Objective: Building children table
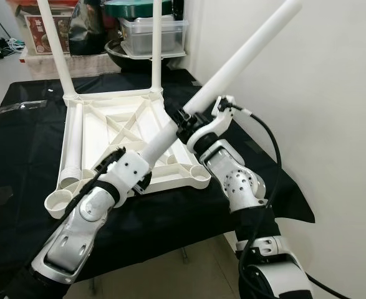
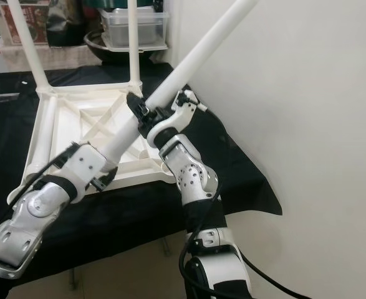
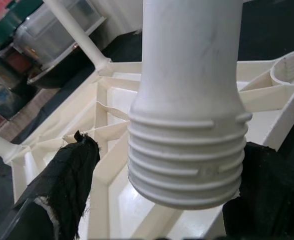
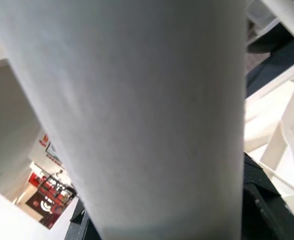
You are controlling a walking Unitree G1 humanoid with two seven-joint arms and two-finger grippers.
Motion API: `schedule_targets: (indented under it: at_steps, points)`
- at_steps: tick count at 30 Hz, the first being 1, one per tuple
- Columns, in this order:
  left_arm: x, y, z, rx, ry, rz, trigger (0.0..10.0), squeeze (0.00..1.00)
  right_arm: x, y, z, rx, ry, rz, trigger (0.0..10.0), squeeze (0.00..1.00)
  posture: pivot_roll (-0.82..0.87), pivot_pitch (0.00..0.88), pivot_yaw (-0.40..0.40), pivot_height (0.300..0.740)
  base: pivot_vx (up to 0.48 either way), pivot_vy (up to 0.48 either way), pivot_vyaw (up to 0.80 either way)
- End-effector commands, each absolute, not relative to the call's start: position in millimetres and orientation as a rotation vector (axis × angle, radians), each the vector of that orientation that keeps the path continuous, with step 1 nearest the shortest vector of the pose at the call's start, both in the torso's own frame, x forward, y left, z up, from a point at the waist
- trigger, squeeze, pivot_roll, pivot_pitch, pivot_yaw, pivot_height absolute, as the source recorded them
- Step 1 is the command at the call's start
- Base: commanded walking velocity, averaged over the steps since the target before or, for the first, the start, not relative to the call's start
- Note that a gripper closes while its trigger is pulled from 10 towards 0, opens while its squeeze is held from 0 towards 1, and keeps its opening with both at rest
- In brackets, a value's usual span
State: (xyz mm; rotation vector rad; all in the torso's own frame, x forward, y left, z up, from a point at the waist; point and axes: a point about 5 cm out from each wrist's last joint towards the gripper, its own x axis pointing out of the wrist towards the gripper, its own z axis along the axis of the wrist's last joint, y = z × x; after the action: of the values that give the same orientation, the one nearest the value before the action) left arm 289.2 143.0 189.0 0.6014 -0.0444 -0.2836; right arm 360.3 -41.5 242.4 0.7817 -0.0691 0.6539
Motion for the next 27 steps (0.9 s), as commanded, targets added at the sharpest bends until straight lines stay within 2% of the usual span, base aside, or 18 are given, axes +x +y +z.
schedule_targets:
  at_steps: [1, 3, 6, 7, 8, 9, 11, 13, 15, 17, 19, 20, 22, 23, 27]
  points:
    - [287, 147, 189, 0.608, -0.034, -0.268, 10.0, 1.0, 358, -27, 240, 0.821, -0.056, 0.666, 0.0, 0.0, 0.11, 0.0, -0.073, 0.74, 0.0, 0.0, 0.0]
    - [281, 154, 194, 0.651, -0.073, -0.208, 10.0, 1.0, 367, -43, 244, 0.713, -0.114, 0.589, 0.0, 0.0, 0.12, 0.0, -0.075, 0.74, 0.0, 0.0, 0.0]
    - [281, 154, 194, 0.651, -0.073, -0.208, 10.0, 1.0, 367, -43, 244, 0.713, -0.114, 0.589, 0.0, 0.0, 0.12, 0.0, -0.075, 0.74, 0.0, 0.0, 0.0]
    - [276, 160, 192, 0.663, -0.077, -0.179, 10.0, 0.81, 374, -57, 249, 0.573, -0.185, 0.525, 0.0, 0.0, 0.12, 0.0, -0.078, 0.74, 0.0, 0.0, 0.0]
    - [276, 160, 192, 0.663, -0.077, -0.179, 10.0, 0.81, 374, -57, 249, 0.573, -0.185, 0.525, 0.0, 0.0, 0.12, 0.0, -0.078, 0.74, 0.0, 0.0, 0.0]
    - [267, 169, 181, 0.658, -0.035, -0.154, 10.0, 0.0, 383, -77, 259, 0.451, -0.256, 0.449, 0.0, 0.0, 0.12, 0.0, -0.08, 0.74, 0.0, 0.0, 0.0]
    - [267, 169, 181, 0.658, -0.035, -0.154, 10.0, 0.0, 383, -77, 259, 0.451, -0.256, 0.449, 0.0, 0.0, 0.12, 0.0, -0.08, 0.74, 0.0, 0.0, 0.0]
    - [247, 181, 160, 0.572, 0.064, -0.128, 10.0, 0.0, 394, -112, 282, 0.23, -0.374, 0.339, 0.0, 0.0, 0.12, 0.0, -0.087, 0.74, 0.0, 0.0, 0.0]
    - [247, 181, 160, 0.572, 0.064, -0.128, 10.0, 0.0, 394, -112, 282, 0.23, -0.374, 0.339, 0.0, 0.0, 0.12, 0.0, -0.087, 0.74, 0.0, 0.0, 0.0]
    - [236, 183, 150, 0.496, 0.106, -0.119, 10.0, 0.0, 399, -132, 291, 0.099, -0.398, 0.282, 0.0, 0.0, 0.12, 0.0, -0.09, 0.74, 0.0, 0.0, 0.0]
    - [233, 181, 149, 0.443, 0.109, -0.114, 10.0, 0.0, 401, -143, 293, 0.054, -0.388, 0.26, 0.0, 0.0, 0.11, 0.0, -0.088, 0.74, 0.0, 0.0, 0.0]
    - [232, 179, 149, 0.428, 0.107, -0.116, 10.0, 0.0, 402, -145, 291, 0.059, -0.378, 0.258, 4.7, 0.0, 0.11, 0.0, -0.087, 0.74, 0.0, 0.0, 0.0]
    - [232, 178, 150, 0.422, 0.105, -0.119, 10.0, 0.0, 402, -146, 289, 0.066, -0.372, 0.258, 4.7, 0.0, 0.11, 0.0, -0.085, 0.74, 0.0, 0.0, 0.0]
    - [232, 176, 150, 0.412, 0.099, -0.127, 10.0, 0.0, 403, -146, 286, 0.085, -0.359, 0.257, 10.0, 0.0, 0.1, 0.0, -0.079, 0.74, 0.0, 0.0, 0.0]
    - [233, 172, 153, 0.382, 0.083, -0.143, 10.0, 0.0, 404, -146, 278, 0.147, -0.321, 0.258, 10.0, 0.0, 0.1, 0.0, -0.076, 0.74, 0.0, 0.0, 0.0]
